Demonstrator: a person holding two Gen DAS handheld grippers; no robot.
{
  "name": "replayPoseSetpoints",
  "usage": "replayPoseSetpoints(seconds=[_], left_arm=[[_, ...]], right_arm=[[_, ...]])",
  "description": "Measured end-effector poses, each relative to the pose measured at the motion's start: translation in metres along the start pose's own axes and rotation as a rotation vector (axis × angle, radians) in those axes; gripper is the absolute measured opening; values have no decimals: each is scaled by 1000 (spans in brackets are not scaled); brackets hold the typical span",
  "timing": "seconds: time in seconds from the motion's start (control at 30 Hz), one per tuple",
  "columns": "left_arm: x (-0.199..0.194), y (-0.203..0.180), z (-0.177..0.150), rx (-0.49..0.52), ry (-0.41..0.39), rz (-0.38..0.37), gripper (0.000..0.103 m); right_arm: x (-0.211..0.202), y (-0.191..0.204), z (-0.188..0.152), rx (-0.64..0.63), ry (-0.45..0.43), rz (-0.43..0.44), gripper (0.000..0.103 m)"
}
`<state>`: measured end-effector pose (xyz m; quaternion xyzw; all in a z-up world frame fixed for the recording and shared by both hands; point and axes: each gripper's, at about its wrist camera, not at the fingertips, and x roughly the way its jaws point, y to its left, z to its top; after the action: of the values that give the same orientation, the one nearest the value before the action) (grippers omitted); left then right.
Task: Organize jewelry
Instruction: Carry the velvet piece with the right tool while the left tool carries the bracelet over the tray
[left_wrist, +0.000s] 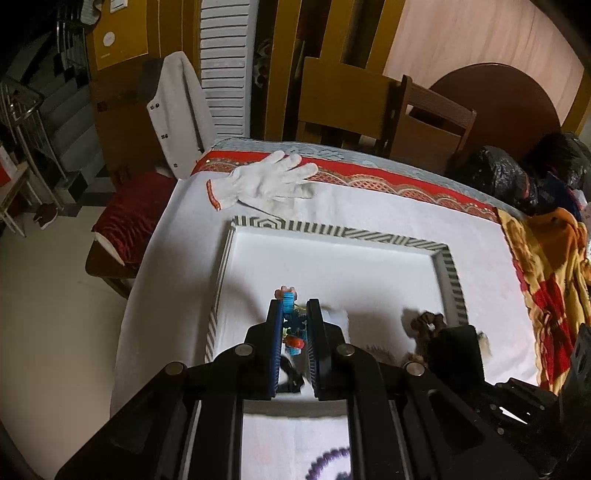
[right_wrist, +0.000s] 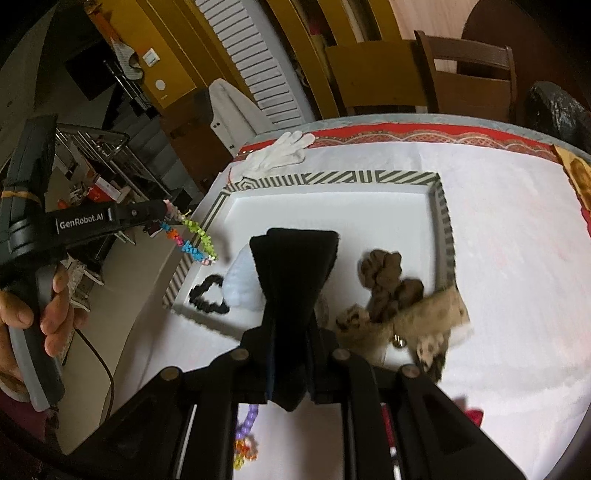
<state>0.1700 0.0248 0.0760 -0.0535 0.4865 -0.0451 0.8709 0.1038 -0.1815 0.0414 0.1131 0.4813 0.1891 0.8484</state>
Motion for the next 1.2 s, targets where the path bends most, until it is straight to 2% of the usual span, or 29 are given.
replayPoseSetpoints(seconds=[0.27,0.53,0.97,1.2], left_arm=[[41,10,15,-18,47,19,15],[77,27,9,-36,88,52,15],[110,50,0,-55,125,104,15],[116,50,-2,-60,126,111,16]], right_arm=[[38,-5,33,6,25,-22,13],[84,-13,59,21,62,-42,13],[147,-19,73,24,132,-64,13],[152,-20,76,25,136,-66,17]])
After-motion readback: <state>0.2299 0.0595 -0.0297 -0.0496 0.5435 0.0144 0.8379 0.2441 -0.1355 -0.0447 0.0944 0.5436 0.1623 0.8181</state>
